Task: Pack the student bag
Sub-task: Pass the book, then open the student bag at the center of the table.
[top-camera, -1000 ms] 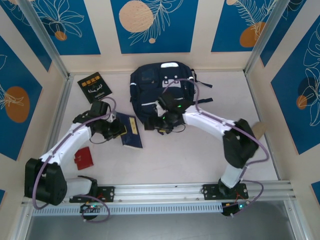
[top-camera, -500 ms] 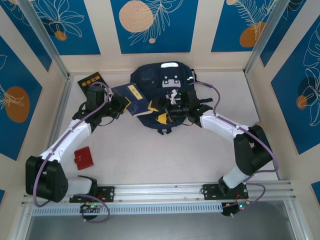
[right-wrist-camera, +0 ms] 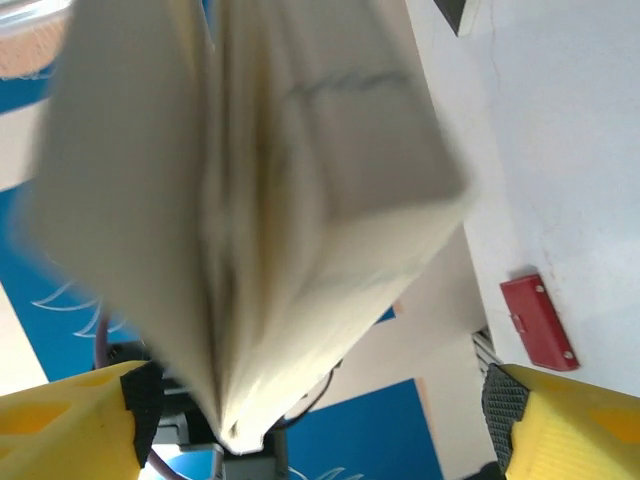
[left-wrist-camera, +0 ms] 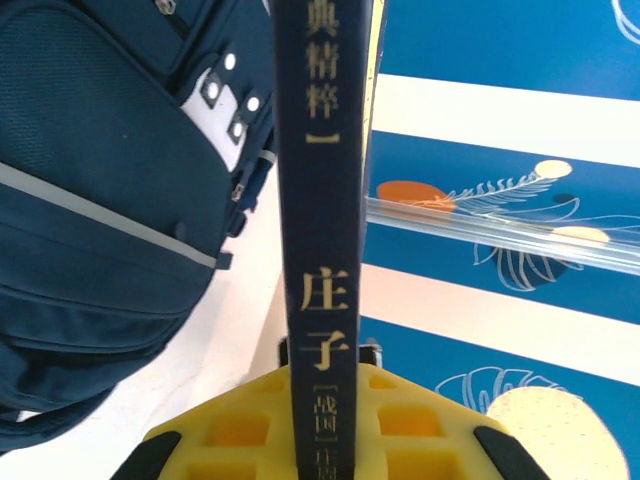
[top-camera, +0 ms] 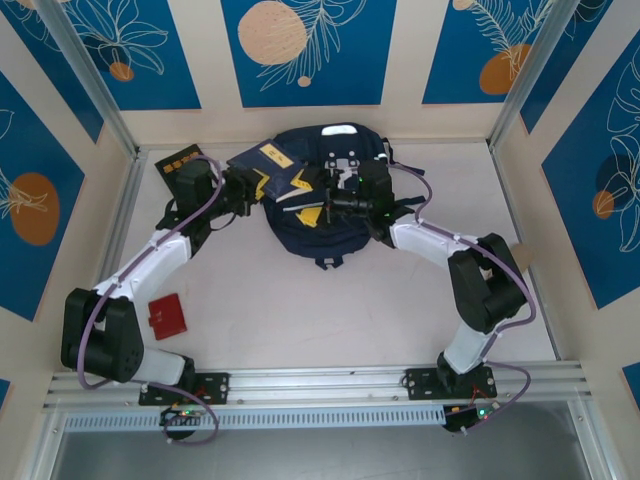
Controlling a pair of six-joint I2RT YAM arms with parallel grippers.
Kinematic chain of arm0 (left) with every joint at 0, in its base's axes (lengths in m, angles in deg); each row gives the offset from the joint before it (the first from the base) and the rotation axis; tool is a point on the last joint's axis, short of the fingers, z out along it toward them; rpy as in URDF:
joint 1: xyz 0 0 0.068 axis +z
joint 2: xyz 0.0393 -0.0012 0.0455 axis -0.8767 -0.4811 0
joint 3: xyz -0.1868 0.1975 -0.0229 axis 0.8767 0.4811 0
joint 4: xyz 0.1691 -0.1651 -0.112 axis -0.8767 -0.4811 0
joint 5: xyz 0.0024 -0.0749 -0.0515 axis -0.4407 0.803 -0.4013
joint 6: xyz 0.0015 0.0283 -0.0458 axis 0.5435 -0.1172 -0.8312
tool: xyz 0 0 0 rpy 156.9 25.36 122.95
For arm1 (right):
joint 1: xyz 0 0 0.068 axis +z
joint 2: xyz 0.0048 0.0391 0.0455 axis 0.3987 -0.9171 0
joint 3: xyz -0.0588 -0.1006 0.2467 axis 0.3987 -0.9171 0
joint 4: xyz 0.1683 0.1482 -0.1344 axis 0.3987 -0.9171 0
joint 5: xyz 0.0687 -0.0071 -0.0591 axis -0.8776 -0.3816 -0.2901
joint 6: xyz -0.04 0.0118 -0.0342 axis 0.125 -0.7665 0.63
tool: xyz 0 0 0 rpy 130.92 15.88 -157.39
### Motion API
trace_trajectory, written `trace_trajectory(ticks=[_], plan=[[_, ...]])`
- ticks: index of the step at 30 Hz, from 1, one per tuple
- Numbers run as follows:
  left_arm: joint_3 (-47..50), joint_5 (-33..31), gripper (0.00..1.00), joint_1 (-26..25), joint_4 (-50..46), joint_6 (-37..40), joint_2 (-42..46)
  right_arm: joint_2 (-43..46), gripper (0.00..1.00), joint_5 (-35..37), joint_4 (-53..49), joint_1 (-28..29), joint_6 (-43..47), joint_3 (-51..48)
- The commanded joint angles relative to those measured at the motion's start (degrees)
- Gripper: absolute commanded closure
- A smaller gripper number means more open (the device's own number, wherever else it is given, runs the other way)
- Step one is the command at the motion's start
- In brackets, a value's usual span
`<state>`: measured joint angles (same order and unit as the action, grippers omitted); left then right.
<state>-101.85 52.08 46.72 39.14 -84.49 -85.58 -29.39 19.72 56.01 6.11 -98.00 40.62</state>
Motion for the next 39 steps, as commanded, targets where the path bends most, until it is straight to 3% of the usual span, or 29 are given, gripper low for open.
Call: trace_trajectory(ticks=[1,10,12,14,15,17,20,25,29,39], plan=[[-2.0,2.0,1.00,-0.4,6.6,-4.0,-0.5,-1.5,0.22,2.7,6.3,0.3,-6.5,2.6],[-3.1,3.7,0.99,-0.6,3.1,0.6,0.3,-2.0,0.68,3.3,9.2,-0.1,-8.1,3.0],[-3.1,4.1,0.86,-0.6,1.3,2.3,0.7,-1.2,0.76,3.3,8.5,-0.6,-6.7,2.4],[-3.1,4.7,0.64,-0.6,-1.3,4.5,1.1,0.1,0.82,3.1,6.0,-1.2,-4.0,2.1],[-3.3,5.0,0.50,-0.6,-2.9,6.8,1.2,1.1,0.84,2.9,3.7,-1.8,-1.7,2.0],[-5.6,6.0,0.32,-0.6,-10.2,14.0,1.1,3.5,0.85,2.5,-2.3,-3.2,4.1,2.0],[-8.8,6.1,0.23,-0.7,-20.2,23.8,0.5,8.5,0.86,4.2,-12.9,-5.7,13.8,0.9],[-13.6,1.9,0.17,-2.4,-33.8,37.1,-1.5,15.9,0.85,9.4,-33.3,-9.9,29.9,1.0],[-21.4,-3.7,0.16,-8.1,-44.1,52.4,-6.5,20.0,0.85,13.9,-45.4,-13.0,38.8,0.6],[-42.4,-10.2,0.22,-17.7,-59.2,80.4,-26.7,31.3,0.85,18.8,-55.2,-21.3,47.4,-7.9]])
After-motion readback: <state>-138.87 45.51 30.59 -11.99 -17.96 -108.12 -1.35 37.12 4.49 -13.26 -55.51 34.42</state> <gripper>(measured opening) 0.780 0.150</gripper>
